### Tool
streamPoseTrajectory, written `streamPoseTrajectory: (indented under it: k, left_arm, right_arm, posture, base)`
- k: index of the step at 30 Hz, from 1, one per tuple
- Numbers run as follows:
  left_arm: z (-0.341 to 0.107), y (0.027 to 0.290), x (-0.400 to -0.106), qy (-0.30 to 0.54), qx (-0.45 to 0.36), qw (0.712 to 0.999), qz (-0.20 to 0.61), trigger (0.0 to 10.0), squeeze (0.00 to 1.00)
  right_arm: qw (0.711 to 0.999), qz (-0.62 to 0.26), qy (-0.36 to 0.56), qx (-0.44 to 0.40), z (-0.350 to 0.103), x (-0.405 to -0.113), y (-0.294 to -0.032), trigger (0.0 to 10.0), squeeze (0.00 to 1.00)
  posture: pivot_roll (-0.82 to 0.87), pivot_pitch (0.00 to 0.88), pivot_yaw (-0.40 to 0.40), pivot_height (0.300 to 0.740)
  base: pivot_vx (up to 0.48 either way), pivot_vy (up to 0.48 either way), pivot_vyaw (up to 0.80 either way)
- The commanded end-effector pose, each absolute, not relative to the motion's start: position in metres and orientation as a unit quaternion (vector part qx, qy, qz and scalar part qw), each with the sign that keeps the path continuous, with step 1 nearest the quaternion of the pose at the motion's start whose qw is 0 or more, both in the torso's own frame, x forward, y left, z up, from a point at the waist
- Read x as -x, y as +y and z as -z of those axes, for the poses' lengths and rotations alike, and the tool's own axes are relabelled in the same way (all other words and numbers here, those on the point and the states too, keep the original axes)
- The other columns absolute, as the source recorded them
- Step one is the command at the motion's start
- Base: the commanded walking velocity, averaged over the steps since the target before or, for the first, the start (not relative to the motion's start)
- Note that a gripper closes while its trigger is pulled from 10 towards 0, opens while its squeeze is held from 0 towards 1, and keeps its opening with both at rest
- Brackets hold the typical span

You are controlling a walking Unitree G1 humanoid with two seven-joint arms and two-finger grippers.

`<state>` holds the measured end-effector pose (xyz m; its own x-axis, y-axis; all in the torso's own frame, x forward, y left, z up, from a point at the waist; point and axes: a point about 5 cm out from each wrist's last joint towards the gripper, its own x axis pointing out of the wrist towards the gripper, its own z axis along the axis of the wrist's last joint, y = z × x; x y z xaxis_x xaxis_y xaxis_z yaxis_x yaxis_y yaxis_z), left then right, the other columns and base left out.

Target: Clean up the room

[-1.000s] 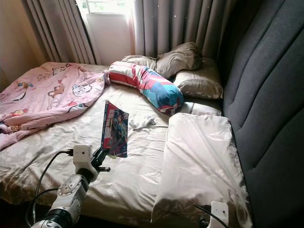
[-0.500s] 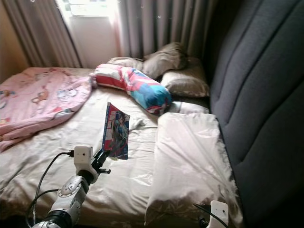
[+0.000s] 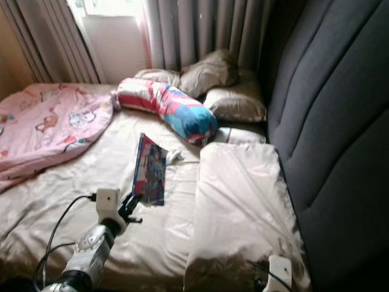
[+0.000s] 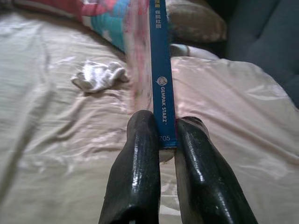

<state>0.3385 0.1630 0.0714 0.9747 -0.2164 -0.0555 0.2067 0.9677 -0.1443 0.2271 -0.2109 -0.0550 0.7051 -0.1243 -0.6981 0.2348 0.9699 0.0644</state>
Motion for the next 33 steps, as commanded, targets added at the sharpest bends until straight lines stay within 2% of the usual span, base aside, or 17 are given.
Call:
streamPoseTrajectory:
  k: [1, 8, 15, 21, 33]
  left_arm:
    - [-0.0824, 0.1636, -0.3429, 0.010, 0.059, 0.992, 0.112, 10.0, 0.00]
    - [-0.0821, 0.1633, -0.3426, 0.010, 0.057, 0.992, 0.113, 10.0, 0.00]
    - [-0.0823, 0.1620, -0.3427, 0.010, 0.053, 0.992, 0.116, 10.0, 0.00]
    - [-0.0824, 0.1620, -0.3428, 0.010, 0.051, 0.992, 0.117, 10.0, 0.00]
    - [-0.0834, 0.1616, -0.3427, 0.006, 0.054, 0.991, 0.119, 10.0, 0.00]
  right_arm:
    - [0.921, 0.101, 0.370, -0.075, 0.0555, -0.2256, -0.2119, 10.0, 0.00]
    - [0.922, 0.100, 0.367, -0.075, 0.0552, -0.2259, -0.2120, 10.0, 0.00]
    - [0.922, 0.100, 0.366, -0.077, 0.0551, -0.2260, -0.2119, 10.0, 0.00]
    - [0.922, 0.100, 0.366, -0.080, 0.0552, -0.2260, -0.2116, 10.0, 0.00]
    - [0.925, 0.099, 0.359, -0.078, 0.0542, -0.2270, -0.2116, 10.0, 0.00]
  posture:
    - [-0.04, 0.070, 0.012, 0.740]
    - [-0.03, 0.070, 0.010, 0.740]
    - [-0.03, 0.070, 0.011, 0.740]
    - [-0.03, 0.070, 0.010, 0.740]
    - [-0.03, 0.072, 0.010, 0.740]
  base:
    - [0.000, 0.000, 0.00]
    - [0.000, 0.000, 0.00]
    - [0.268, 0.000, 0.00]
    - [0.270, 0.000, -0.64]
    - [0.197, 0.000, 0.00]
